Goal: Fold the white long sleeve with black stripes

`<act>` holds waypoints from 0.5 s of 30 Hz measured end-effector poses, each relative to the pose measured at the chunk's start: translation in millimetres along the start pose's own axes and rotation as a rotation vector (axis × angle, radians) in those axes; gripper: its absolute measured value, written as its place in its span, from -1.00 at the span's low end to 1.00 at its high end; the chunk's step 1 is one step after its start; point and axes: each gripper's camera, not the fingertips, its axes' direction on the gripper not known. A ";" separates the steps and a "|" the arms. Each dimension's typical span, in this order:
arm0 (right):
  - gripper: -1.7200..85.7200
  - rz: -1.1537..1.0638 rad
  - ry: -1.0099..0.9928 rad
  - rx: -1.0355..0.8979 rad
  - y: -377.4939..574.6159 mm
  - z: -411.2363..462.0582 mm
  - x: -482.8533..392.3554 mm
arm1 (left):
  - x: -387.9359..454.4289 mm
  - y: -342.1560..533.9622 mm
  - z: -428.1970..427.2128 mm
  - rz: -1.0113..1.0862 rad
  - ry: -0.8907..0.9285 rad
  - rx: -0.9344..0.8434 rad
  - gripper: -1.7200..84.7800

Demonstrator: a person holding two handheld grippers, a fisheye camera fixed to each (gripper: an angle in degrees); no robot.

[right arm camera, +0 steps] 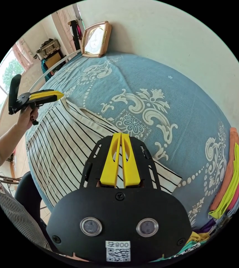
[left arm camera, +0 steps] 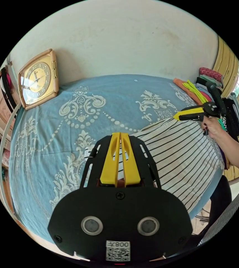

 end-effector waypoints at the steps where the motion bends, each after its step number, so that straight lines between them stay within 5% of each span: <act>1: -0.96 0.010 -0.008 0.004 -0.3 -2.3 3.7 | 3.3 3.2 -4.3 0.011 0.019 0.006 -0.96; 8: -0.96 0.031 -0.029 -0.001 3.1 -12.4 12.1 | 23.6 16.6 17.4 0.066 0.018 -0.161 -0.95; 15: -0.96 0.030 -0.067 0.068 9.8 -46.0 16.6 | 21.6 -6.5 -31.8 0.011 0.085 -0.016 -0.94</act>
